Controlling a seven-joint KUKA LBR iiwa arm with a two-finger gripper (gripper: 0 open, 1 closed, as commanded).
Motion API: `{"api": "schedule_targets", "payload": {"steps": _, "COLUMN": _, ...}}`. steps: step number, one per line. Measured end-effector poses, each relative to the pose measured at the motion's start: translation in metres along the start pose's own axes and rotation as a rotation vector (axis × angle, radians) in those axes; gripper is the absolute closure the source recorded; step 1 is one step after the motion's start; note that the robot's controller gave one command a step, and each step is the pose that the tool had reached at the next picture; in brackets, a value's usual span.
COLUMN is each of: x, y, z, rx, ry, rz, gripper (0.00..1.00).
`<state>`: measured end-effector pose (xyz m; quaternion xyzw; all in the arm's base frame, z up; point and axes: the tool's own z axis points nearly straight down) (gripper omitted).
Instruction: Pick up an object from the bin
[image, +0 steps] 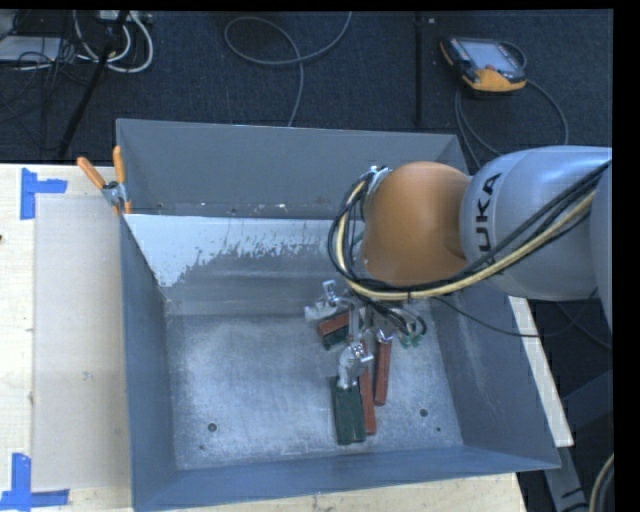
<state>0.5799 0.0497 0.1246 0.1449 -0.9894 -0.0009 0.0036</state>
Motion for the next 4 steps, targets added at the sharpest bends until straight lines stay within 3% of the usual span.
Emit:
{"api": "schedule_targets", "payload": {"steps": 1, "x": 0.014, "y": -0.020, "z": -0.008, "rx": 0.007, "ry": -0.012, "rz": -0.040, "gripper": 0.00}}
{"api": "schedule_targets", "payload": {"steps": 2, "x": 0.015, "y": -0.059, "z": 0.044, "rx": 0.006, "ry": -0.010, "rz": -0.311, "gripper": 1.00}}
{"api": "schedule_targets", "payload": {"steps": 3, "x": 0.015, "y": -0.059, "z": 0.044, "rx": 0.006, "ry": -0.010, "rz": -0.311, "gripper": 1.00}}
{"api": "schedule_targets", "payload": {"steps": 4, "x": 0.002, "y": -0.045, "z": -0.141, "rx": 0.007, "ry": -0.016, "rz": -0.293, "gripper": 1.00}}
